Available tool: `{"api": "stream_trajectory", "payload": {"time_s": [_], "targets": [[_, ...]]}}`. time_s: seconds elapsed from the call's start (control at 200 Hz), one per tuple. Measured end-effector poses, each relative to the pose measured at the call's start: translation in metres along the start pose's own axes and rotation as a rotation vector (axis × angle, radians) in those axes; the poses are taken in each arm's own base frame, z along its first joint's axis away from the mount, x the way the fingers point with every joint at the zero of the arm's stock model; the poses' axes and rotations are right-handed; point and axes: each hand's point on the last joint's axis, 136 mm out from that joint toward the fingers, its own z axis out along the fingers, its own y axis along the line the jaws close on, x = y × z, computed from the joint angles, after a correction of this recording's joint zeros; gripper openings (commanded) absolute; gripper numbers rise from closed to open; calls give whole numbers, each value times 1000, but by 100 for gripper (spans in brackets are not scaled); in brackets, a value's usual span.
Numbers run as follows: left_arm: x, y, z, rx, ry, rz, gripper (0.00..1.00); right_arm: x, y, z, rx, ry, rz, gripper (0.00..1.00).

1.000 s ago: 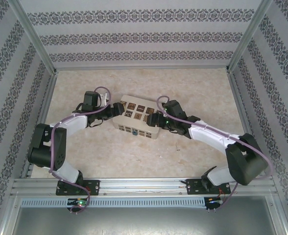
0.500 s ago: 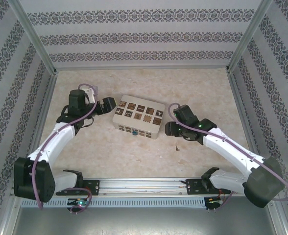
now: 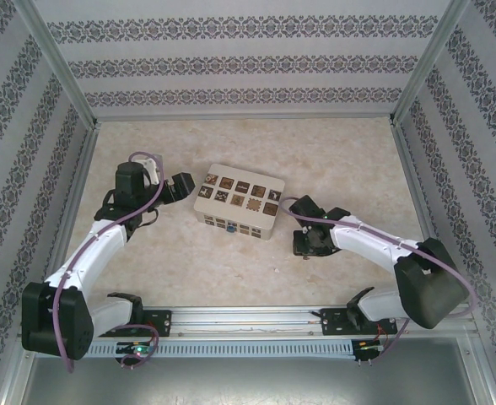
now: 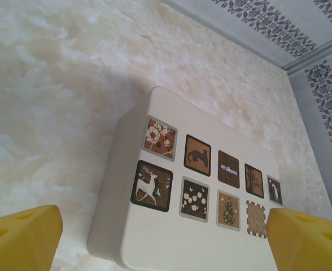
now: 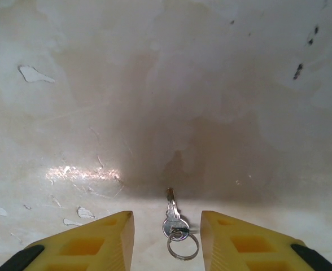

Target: Unlock a padlock with a key

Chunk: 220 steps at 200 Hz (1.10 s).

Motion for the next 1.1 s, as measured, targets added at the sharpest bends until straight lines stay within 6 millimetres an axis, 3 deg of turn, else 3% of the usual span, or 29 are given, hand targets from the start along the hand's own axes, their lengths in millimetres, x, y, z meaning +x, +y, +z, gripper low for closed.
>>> {"api": "stream_trajectory", "payload": {"time_s": [0.769,1.099], "targets": [[9,14,1,-27,13,-32,94,19,-4,14,9,87,18,29],[8,14,0,-28,11,-33,94,19,-7,15,30,92,19,13]]}}
